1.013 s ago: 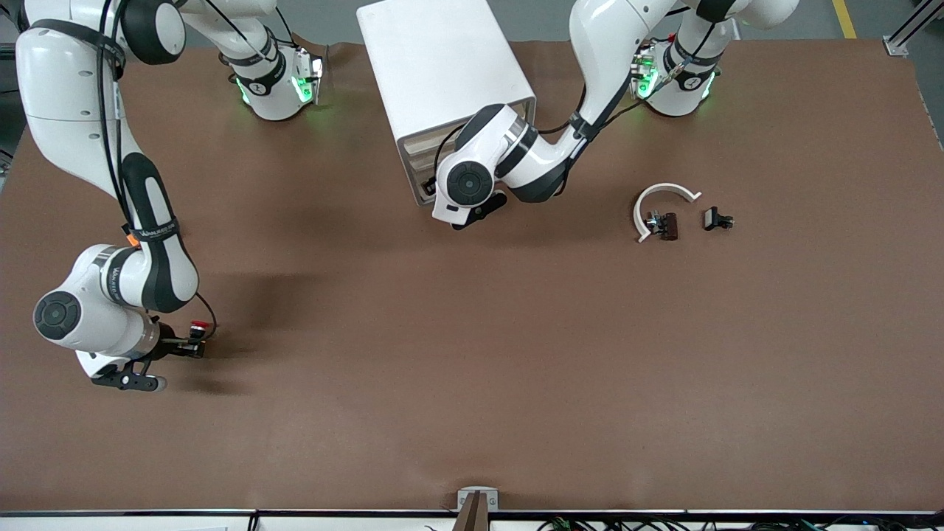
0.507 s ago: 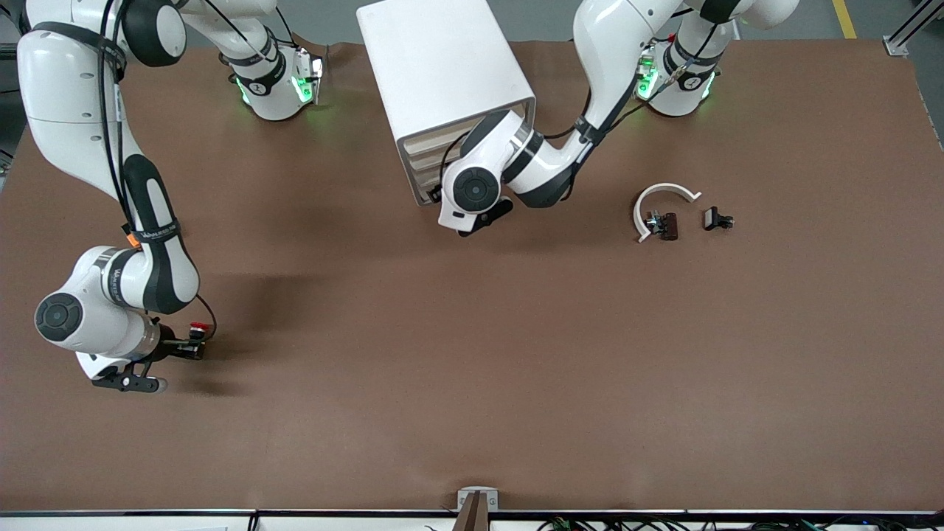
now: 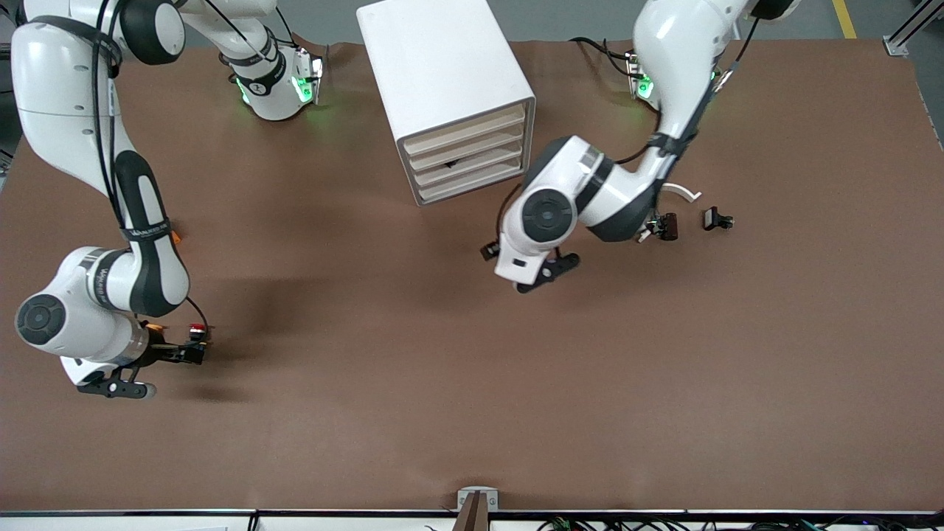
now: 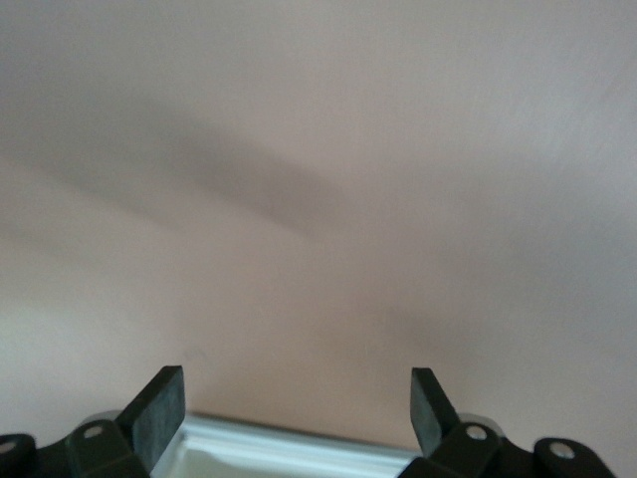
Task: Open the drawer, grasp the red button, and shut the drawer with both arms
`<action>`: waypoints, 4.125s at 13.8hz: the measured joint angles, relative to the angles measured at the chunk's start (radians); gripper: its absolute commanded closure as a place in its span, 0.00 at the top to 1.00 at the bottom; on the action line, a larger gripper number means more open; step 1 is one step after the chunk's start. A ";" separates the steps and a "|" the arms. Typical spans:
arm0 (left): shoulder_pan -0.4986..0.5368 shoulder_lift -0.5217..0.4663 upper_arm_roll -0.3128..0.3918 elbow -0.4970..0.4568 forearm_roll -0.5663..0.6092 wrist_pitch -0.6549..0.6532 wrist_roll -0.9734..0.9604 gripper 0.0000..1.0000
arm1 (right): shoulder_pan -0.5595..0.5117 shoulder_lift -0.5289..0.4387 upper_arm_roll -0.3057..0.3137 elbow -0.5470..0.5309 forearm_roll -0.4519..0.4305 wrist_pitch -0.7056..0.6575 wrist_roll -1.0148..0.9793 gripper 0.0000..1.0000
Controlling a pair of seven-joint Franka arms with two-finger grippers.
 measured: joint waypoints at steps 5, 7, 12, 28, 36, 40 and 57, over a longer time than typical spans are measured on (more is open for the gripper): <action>0.165 -0.139 0.000 0.001 0.037 -0.146 0.298 1.00 | -0.028 -0.189 -0.001 0.017 0.000 -0.273 -0.019 1.00; 0.242 -0.201 0.000 0.001 0.038 -0.227 0.433 1.00 | -0.033 -0.277 -0.001 0.017 0.000 -0.381 -0.020 1.00; 0.418 -0.404 -0.001 -0.116 0.040 -0.334 0.731 1.00 | -0.047 -0.453 -0.001 0.016 -0.003 -0.566 -0.021 1.00; 0.686 -0.697 0.003 -0.247 0.040 -0.178 1.108 1.00 | -0.092 -0.546 0.005 0.004 -0.073 -0.633 -0.102 1.00; 0.678 -0.587 -0.009 -0.094 0.066 -0.205 1.063 1.00 | -0.091 -0.550 0.024 0.106 -0.072 -0.735 -0.102 1.00; 0.685 -0.580 -0.008 -0.092 0.066 -0.214 1.063 1.00 | -0.086 -0.560 0.028 0.163 -0.071 -0.833 -0.100 1.00; 0.612 -0.566 0.021 -0.068 0.106 -0.214 1.058 1.00 | -0.074 -0.671 0.019 0.145 -0.004 -0.889 -0.066 1.00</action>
